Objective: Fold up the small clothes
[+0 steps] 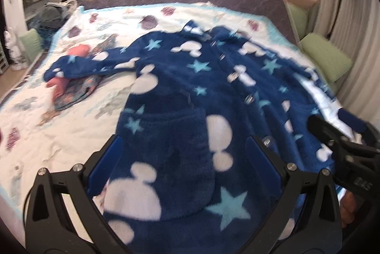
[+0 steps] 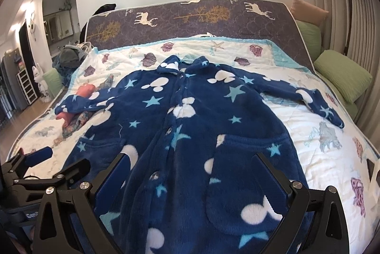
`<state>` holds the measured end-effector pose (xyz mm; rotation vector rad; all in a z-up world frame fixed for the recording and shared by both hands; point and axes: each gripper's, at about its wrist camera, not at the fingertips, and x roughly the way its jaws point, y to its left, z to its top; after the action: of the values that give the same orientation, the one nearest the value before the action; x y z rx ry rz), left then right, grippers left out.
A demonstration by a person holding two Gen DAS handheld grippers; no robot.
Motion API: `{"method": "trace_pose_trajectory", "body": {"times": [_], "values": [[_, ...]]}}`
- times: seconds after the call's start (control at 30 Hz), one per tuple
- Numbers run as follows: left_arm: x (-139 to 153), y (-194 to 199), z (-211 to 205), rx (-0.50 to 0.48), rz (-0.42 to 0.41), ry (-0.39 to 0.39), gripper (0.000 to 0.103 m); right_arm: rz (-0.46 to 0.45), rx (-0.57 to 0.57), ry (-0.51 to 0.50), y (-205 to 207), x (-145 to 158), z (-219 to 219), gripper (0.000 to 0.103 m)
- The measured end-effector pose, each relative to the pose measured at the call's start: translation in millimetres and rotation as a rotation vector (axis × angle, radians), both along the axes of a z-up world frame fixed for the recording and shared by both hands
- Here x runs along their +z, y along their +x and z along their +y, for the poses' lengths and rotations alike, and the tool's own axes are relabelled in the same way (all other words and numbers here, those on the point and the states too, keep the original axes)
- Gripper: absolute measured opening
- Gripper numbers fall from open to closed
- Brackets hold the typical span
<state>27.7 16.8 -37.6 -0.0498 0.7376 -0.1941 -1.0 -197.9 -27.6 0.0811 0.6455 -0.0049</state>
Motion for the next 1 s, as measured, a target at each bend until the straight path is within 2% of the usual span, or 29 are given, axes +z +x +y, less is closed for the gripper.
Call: {"method": "trace_pose_trajectory", "body": {"times": [0.07,0.13,0.2,0.27,0.3,0.37,0.5,0.57,0.63,0.67,0.73,0.83,0.87,0.9,0.93,0.97,1.0], "values": [[6,7,16,-0.026,-0.032,-0.103,0.102,-0.005,-0.007,-0.016,5,2,0,0.103],[14,20,39,-0.001,-0.071,-0.178,0.102,-0.011,-0.012,-0.040,13,6,-1,0.103],[17,42,68,0.069,-0.096,-0.211,0.103,-0.020,-0.007,-0.045,24,16,-4,0.103],[12,73,103,0.180,-0.085,-0.191,0.102,-0.030,0.011,-0.014,34,26,-8,0.103],[6,93,127,0.256,-0.061,-0.174,0.102,-0.034,0.028,0.009,39,33,-9,0.103],[-7,122,161,0.337,-0.017,-0.196,0.102,-0.047,0.060,0.043,49,42,-10,0.103],[-53,186,236,0.491,0.116,-0.373,0.100,-0.055,0.067,0.013,67,40,-1,0.103],[-76,211,253,0.517,0.185,-0.435,0.098,-0.017,0.074,0.016,76,27,3,0.103],[-101,235,271,0.562,0.252,-0.539,0.096,0.027,0.079,0.029,84,15,3,0.103],[-113,244,279,0.584,0.272,-0.601,0.095,0.052,0.076,0.038,88,9,2,0.103],[-127,256,290,0.637,0.281,-0.659,0.090,0.072,0.071,0.053,93,2,0,0.103],[-139,271,301,0.685,0.273,-0.725,0.078,0.086,0.071,0.055,100,-3,-2,0.103],[-140,274,303,0.694,0.266,-0.748,0.066,0.086,0.070,0.045,103,-4,-1,0.103],[-139,278,305,0.695,0.254,-0.773,0.040,0.087,0.070,0.035,104,-5,-1,0.103],[-136,280,307,0.690,0.239,-0.792,0.022,0.087,0.069,0.031,105,-6,-1,0.103],[-129,281,306,0.688,0.225,-0.783,0.009,0.089,0.068,0.025,106,-7,-1,0.103],[-113,280,302,0.689,0.187,-0.736,0.009,0.091,0.068,0.025,106,-8,-2,0.103]]}}
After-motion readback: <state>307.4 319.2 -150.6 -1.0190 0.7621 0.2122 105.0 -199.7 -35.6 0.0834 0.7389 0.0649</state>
